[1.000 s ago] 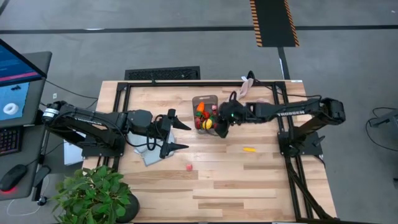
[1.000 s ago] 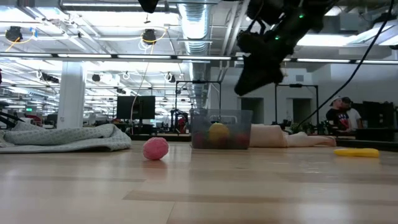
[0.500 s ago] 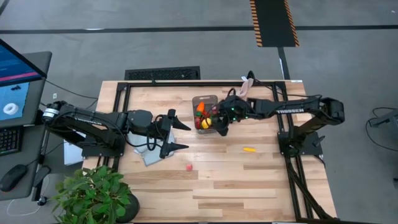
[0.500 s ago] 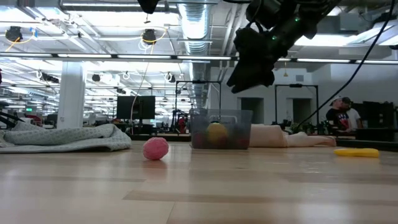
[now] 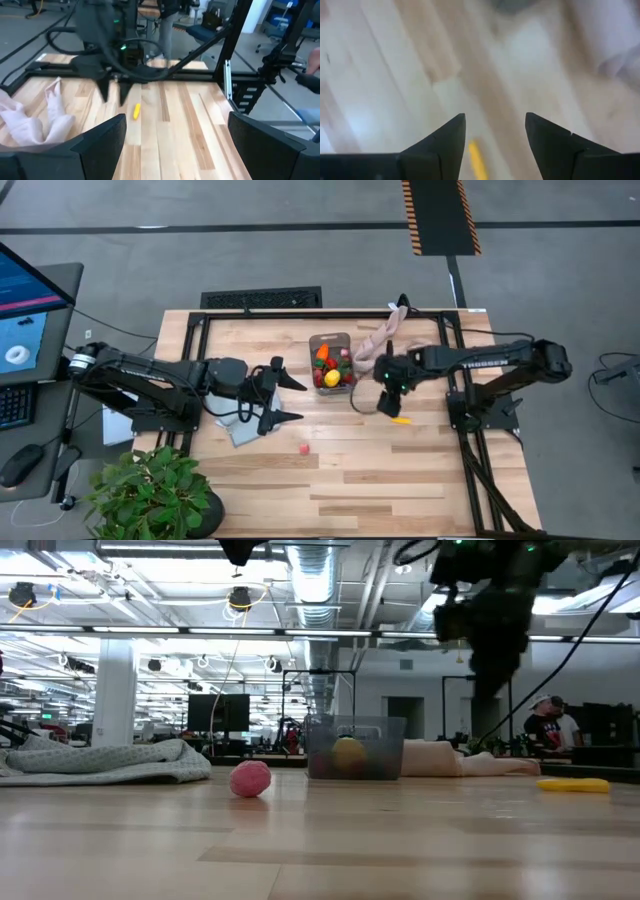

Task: Pick and placing Produce into tupperware
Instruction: Put the yellow corn into the black bin

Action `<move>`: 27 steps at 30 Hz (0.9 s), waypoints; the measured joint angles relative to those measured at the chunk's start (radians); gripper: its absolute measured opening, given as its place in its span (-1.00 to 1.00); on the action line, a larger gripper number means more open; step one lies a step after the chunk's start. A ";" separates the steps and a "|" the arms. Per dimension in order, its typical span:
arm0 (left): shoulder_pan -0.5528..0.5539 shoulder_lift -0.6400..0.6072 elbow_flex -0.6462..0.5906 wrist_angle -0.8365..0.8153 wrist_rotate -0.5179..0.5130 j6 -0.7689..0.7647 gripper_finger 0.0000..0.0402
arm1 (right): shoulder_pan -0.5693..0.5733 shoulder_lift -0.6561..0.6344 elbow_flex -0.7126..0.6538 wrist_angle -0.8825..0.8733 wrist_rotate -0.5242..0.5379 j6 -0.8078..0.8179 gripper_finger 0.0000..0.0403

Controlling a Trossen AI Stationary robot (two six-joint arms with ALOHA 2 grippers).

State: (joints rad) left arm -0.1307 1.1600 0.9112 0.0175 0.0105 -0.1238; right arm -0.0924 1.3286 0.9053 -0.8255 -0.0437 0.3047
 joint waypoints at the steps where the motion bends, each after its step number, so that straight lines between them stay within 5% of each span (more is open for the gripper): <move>1: 0.000 0.002 0.000 -0.003 0.000 0.000 0.69 | 0.023 0.000 -0.007 -0.016 0.000 0.016 0.13; 13: 0.000 0.070 0.000 0.026 0.000 -0.011 0.69 | 0.224 0.019 -0.114 -0.064 -0.005 0.194 0.13; 27: 0.000 0.069 0.000 0.061 0.009 -0.011 0.69 | 0.253 0.019 -0.263 0.019 0.024 0.264 0.13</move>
State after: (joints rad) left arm -0.1310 1.2293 0.9108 0.0788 0.0193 -0.1345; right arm 0.1609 1.3472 0.6420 -0.8062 -0.0193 0.5686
